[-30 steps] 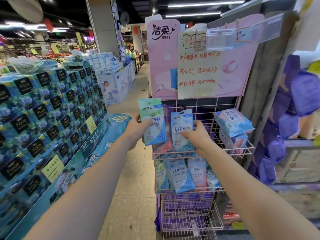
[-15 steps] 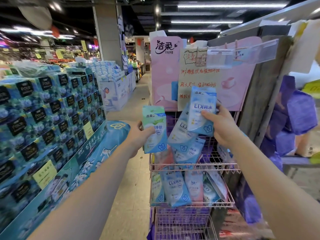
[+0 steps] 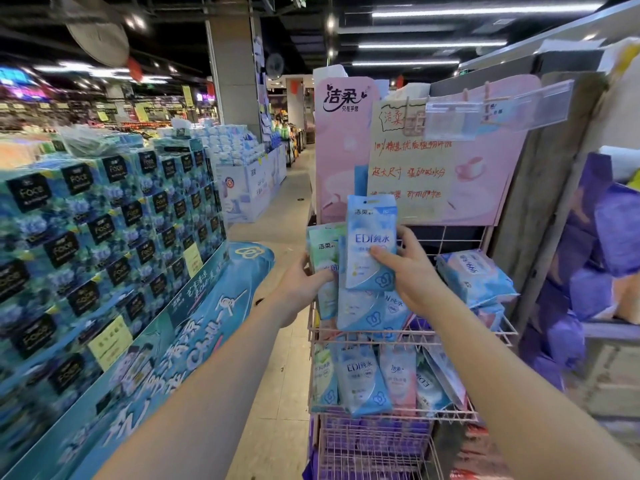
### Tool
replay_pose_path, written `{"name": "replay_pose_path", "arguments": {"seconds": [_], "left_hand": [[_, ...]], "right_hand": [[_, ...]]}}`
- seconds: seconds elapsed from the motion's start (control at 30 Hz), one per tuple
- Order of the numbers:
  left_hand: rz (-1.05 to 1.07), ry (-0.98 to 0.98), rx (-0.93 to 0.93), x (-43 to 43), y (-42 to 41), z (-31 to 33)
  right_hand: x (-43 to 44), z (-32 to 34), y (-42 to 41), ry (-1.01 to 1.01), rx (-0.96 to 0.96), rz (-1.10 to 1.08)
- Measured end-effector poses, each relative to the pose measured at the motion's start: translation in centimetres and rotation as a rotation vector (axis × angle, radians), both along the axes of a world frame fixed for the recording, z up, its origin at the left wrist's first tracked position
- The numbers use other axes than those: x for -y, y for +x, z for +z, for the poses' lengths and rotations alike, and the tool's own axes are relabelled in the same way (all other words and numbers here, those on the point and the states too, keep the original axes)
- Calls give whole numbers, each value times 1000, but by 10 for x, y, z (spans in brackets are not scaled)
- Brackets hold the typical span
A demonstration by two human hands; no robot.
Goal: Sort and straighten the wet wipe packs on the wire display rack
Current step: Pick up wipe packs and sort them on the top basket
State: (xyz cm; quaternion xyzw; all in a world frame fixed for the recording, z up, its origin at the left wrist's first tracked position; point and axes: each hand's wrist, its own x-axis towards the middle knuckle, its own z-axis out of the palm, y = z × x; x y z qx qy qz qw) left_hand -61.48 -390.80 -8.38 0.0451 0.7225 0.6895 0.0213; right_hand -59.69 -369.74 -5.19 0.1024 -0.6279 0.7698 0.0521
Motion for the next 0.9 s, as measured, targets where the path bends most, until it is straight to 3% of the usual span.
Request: {"name": "replay_pose_path", "arguments": {"seconds": [0.27, 0.4, 0.6, 0.77, 0.9], "left_hand": [[-16, -35, 22, 2, 2, -9], [-17, -42, 45, -4, 6, -5], [-113, 52, 60, -11, 12, 6], [-132, 53, -34, -14, 10, -4], [-64, 62, -14, -10, 6, -13]], "right_hand": [[2, -48, 16, 243, 94, 48], [4, -52, 19, 221, 171, -21], [28, -35, 25, 186, 25, -163], [42, -31, 30, 194, -2, -72], [20, -34, 25, 107, 105, 73]]}}
